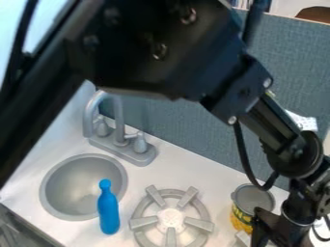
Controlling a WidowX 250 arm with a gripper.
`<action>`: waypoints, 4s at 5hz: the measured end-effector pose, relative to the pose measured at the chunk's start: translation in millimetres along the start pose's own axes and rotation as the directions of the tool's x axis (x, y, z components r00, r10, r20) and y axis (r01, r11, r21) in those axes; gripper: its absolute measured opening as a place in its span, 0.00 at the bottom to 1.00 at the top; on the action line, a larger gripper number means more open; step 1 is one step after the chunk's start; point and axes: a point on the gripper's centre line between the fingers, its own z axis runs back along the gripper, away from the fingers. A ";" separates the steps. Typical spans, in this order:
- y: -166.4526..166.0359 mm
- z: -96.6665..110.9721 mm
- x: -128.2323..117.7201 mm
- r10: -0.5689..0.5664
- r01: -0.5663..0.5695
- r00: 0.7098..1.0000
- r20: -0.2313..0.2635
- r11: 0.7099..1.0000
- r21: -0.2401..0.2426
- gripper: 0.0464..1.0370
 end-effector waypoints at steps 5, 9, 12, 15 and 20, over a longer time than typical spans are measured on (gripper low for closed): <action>-9.0 -14.6 16.4 0.013 -0.012 0.999 -0.038 1.000 0.017 0.60; 38.8 43.2 -29.4 0.137 -0.140 0.987 0.082 0.990 0.033 0.60; 133.7 52.5 -26.1 0.341 -0.346 0.938 0.071 0.934 0.086 0.60; 183.2 41.8 -48.5 0.497 -0.487 0.868 -0.019 0.857 0.171 0.60; 258.7 20.3 -91.4 0.667 -0.637 0.737 -0.115 0.741 0.214 0.60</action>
